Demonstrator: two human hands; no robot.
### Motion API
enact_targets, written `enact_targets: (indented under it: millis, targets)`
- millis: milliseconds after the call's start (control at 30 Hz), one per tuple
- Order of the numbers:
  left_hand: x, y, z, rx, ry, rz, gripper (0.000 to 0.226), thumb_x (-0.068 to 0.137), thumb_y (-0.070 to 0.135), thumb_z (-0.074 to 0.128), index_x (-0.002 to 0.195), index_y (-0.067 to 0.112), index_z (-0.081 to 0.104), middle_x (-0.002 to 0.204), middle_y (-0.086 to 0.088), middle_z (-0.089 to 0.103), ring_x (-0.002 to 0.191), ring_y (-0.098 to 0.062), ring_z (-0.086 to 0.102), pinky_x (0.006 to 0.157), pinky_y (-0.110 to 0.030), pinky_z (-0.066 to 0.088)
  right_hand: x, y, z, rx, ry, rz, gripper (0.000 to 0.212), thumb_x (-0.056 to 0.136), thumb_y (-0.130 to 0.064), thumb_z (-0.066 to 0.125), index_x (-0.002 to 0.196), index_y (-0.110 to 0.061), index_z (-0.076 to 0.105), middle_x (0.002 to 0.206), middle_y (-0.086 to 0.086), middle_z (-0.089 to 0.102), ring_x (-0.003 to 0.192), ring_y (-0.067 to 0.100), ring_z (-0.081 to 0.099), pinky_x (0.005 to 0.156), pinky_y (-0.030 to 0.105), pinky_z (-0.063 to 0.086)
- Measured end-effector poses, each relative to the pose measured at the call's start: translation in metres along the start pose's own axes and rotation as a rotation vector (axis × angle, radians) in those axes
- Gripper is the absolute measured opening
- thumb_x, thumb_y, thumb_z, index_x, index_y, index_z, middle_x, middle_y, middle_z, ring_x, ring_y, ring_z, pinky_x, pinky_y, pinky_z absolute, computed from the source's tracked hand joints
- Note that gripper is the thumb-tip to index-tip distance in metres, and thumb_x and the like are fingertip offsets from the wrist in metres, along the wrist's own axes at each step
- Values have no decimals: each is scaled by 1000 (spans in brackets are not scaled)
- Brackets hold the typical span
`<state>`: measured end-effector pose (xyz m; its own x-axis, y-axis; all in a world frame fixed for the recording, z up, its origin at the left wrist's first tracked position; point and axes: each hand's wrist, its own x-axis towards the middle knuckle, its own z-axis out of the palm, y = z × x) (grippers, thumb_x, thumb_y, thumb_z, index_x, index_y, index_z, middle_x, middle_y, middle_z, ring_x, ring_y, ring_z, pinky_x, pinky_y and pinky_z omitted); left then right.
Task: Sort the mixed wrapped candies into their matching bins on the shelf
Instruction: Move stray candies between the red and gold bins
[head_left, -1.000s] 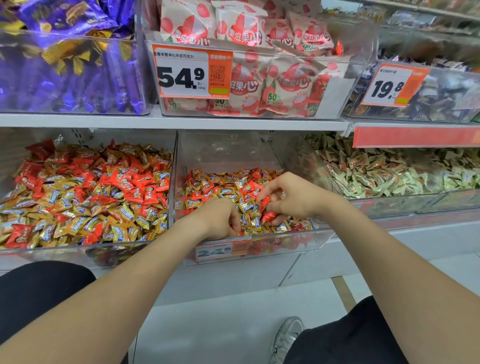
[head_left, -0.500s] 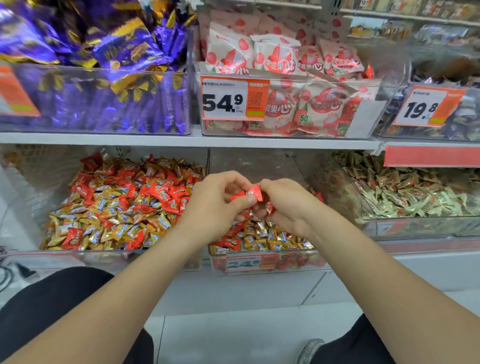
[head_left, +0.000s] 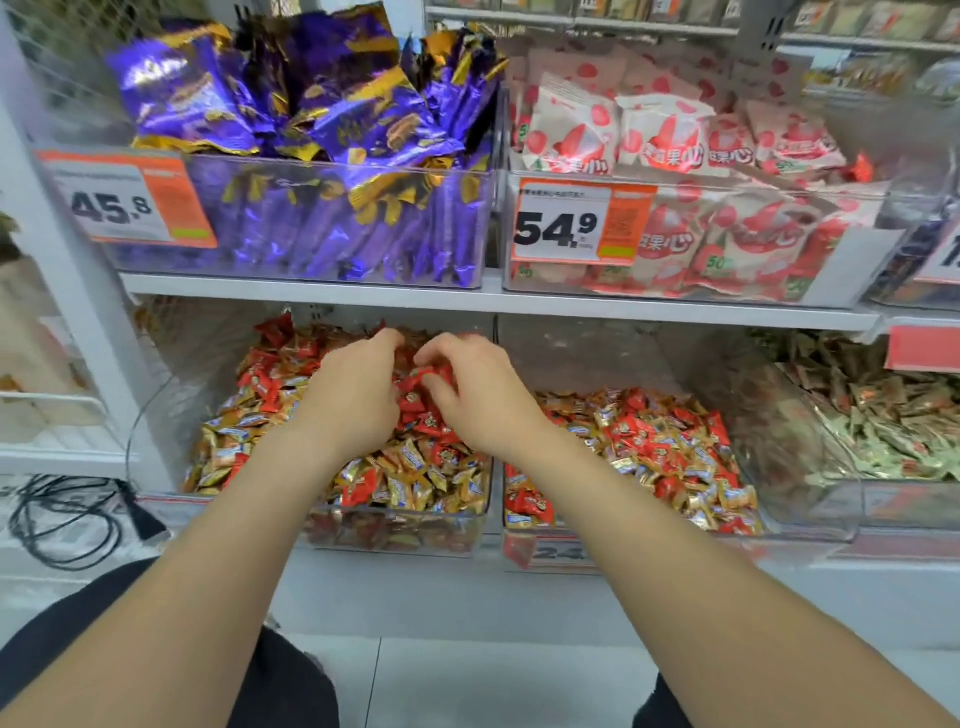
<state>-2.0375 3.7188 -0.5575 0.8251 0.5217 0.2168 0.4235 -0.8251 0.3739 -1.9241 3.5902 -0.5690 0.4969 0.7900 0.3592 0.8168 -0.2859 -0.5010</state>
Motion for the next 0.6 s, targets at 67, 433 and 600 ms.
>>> enact_targets:
  millis: [67, 433, 600]
  targets:
    - [-3, -5, -1, 30, 20, -35, 47, 93, 15, 65, 137, 18, 50, 121, -14, 62, 116, -41, 58, 95, -55, 50, 5, 0, -5, -22, -64, -55, 24, 101, -25, 61, 120, -23, 75, 111, -2, 72, 110, 22, 65, 101, 39, 51]
    - [-60, 104, 19, -122, 78, 533, 16, 90, 11, 59, 100, 24, 60, 95, 2, 57, 92, -23, 53, 83, -39, 44, -48, 62, -101, -148, -69, 264, 33, 87, -5, 59, 91, -29, 81, 78, -17, 73, 75, -5, 65, 72, 12, 45]
    - [-56, 134, 73, -17, -274, 444, 21, 92, 4, 60, 108, 16, 64, 110, -6, 60, 105, -29, 62, 87, -46, 53, -83, 121, -140, -261, -193, 448, 33, 90, -1, 57, 102, -21, 81, 93, -6, 76, 81, 2, 69, 76, 23, 56]
